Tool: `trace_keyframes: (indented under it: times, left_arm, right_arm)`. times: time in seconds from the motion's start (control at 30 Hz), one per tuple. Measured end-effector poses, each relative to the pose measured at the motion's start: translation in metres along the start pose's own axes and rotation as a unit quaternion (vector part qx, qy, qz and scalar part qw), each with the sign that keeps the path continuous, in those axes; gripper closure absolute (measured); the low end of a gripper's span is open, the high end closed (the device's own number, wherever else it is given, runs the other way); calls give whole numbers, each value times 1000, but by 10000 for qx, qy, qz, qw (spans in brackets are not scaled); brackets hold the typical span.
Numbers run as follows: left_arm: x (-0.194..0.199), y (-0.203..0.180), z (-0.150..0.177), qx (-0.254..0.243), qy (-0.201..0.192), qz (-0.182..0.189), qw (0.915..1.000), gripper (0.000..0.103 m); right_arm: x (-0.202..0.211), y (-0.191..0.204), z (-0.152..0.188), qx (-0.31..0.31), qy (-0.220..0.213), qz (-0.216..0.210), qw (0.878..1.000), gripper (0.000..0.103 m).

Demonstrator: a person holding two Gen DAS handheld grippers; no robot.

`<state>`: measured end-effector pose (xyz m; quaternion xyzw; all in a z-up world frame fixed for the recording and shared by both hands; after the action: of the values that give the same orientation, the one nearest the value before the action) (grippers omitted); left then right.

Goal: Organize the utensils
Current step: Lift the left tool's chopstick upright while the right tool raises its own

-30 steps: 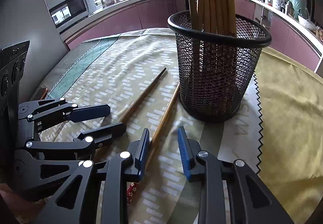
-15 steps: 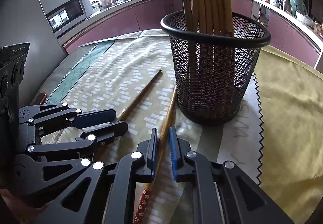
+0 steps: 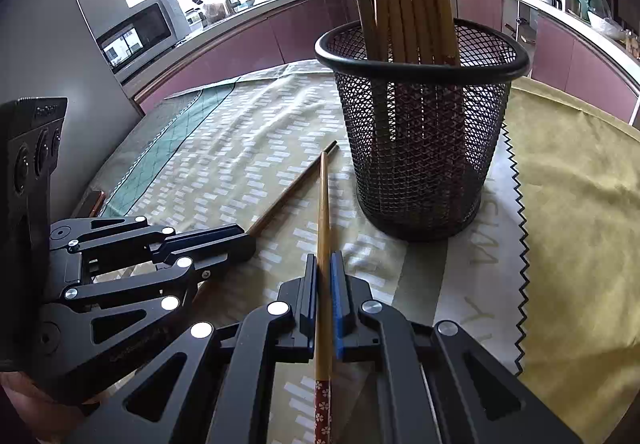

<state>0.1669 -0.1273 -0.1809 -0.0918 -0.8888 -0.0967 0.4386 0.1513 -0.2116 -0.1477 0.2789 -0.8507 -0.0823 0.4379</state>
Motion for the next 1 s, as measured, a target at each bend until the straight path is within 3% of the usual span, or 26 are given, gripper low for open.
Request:
trace_keyframes:
  times: [0.47, 1.0]
  left_arm:
    - [21, 9, -2, 142, -160, 171, 9996, 95]
    - [55, 20, -8, 398, -435, 608, 9964, 95]
  right_arm:
    - [26, 13, -2, 191, -207, -248, 9993, 97]
    - [62, 28, -12, 461, -667, -456, 9957, 97]
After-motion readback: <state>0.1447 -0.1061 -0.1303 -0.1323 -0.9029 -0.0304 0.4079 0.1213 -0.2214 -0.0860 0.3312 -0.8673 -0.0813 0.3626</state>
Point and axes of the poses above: each gripper's, at about its wrist camera, not at the fingertips, and x roughly against the way its jaws point, y to its left, z to its underside, the point moved 7 cm from there along -x, roughly the way its jaws point, and after that the axes turned 12 degrees about -z, right-handed, at the moved point
